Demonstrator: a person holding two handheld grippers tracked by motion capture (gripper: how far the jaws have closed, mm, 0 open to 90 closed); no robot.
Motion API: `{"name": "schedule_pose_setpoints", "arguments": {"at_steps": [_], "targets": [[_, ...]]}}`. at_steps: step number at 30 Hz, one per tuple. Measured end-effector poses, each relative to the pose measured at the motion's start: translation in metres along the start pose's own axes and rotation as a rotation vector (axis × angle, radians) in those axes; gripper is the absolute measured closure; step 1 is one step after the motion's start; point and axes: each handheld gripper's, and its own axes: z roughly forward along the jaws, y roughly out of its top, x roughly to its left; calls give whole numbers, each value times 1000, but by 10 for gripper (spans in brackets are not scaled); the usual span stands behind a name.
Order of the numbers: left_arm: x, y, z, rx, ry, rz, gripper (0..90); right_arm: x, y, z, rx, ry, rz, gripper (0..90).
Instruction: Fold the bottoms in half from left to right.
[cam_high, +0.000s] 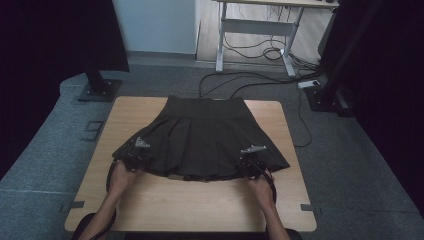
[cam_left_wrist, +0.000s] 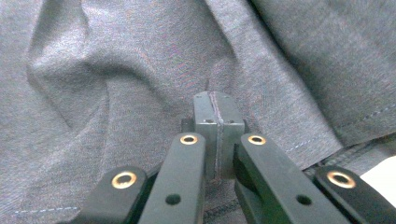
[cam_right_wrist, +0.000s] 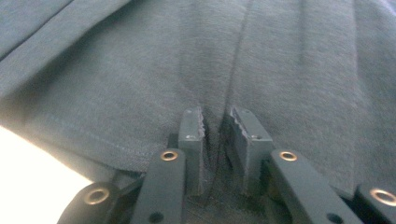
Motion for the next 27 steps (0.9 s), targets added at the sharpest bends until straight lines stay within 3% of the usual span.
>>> {"name": "schedule_pose_setpoints", "arguments": {"at_steps": [3, 6, 12, 16, 19, 21, 24, 27], "targets": [[-10, -8, -5, 11, -41, 14, 896, -9, -7, -6, -2, 0, 22, 752], [-29, -13, -6, 20, -73, 52, 891, -17, -12, -10, -5, -4, 40, 752], [-75, -15, -7, 29, -140, 140, 879, -29, -21, -18, -7, -15, 68, 756], [-102, -14, -5, 32, -211, 176, 870, -38, -28, -24, -6, -22, 80, 760], [-119, -10, -5, 62, -313, 187, 786, -44, -33, -29, -1, -30, 90, 762], [-123, -5, -11, 46, -332, 202, 666, -48, -37, -33, 0, -28, 98, 761], [-115, 10, -31, -43, -387, 185, 544, -52, -41, -37, 2, -27, 104, 732], [-96, 22, -47, -114, -380, 146, 464, -50, -40, -41, 19, -27, 99, 535]]}}
